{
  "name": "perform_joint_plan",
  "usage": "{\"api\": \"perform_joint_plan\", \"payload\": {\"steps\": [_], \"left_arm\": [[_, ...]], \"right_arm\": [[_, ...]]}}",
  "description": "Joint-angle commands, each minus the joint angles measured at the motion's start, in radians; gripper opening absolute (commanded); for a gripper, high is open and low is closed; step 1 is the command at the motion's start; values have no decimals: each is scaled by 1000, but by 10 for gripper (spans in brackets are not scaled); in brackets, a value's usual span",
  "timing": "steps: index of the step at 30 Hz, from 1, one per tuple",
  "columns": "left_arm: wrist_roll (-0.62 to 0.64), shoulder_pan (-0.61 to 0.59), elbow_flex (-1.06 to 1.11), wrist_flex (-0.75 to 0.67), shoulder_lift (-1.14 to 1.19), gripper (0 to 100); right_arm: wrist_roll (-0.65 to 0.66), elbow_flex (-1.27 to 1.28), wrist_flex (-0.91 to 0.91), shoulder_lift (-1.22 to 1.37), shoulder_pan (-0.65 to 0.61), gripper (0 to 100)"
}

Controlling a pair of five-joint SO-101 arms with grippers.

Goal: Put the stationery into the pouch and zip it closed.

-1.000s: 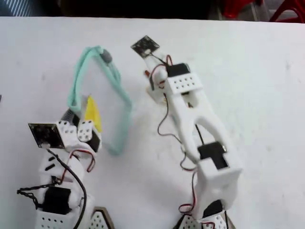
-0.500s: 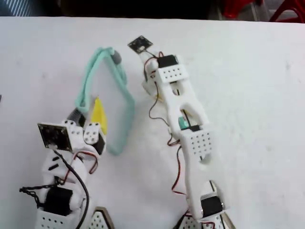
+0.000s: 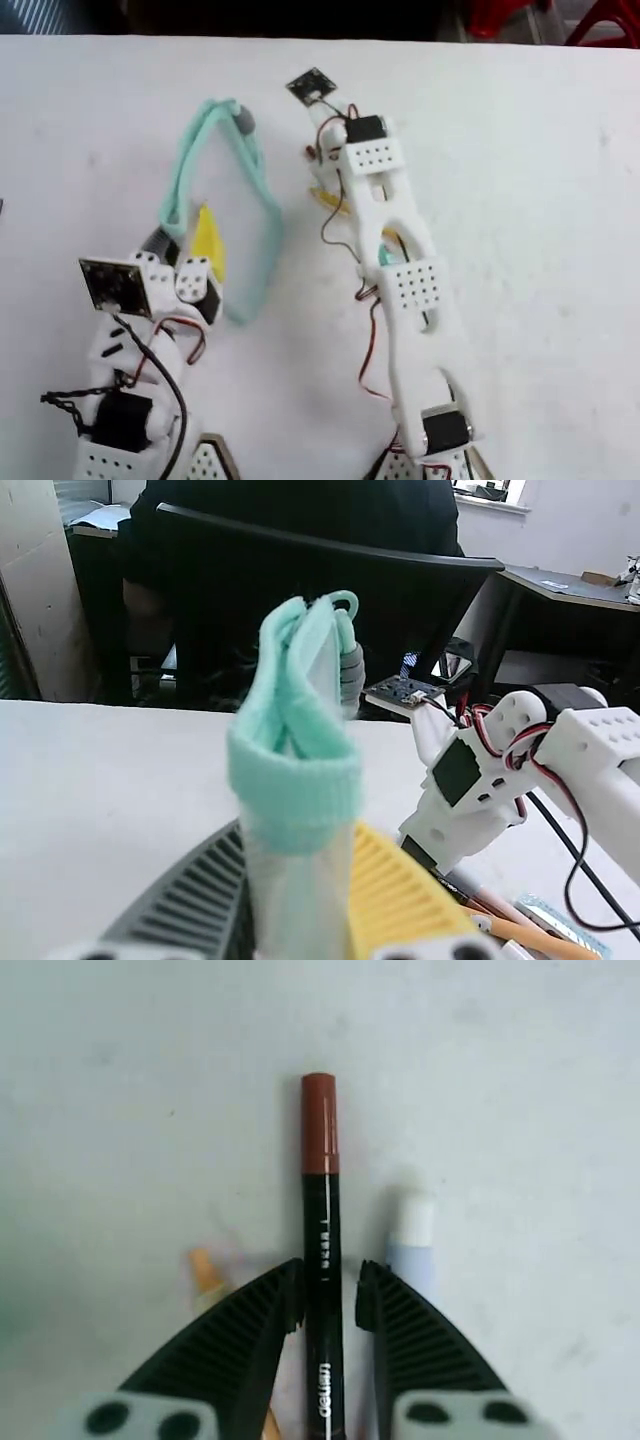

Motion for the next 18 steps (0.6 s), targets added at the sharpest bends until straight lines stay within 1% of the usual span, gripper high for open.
{"api": "perform_joint_plan", "payload": {"steps": [1,4,8,12,18], "left_arm": [[-12,15,-8,-15,1,26],[-12,15,-8,-15,1,26],[-12,15,-8,-15,1,26],[-12,16,-8,-17,1,27],[-12,16,-8,-17,1,27]], "right_arm": [[8,-54,10,-5,18,80],[8,-48,10,-4,19,12],[14,-54,74,-4,39,15],[91,-61,180,-15,79,17],[100,-209,314,-13,142,17]]}}
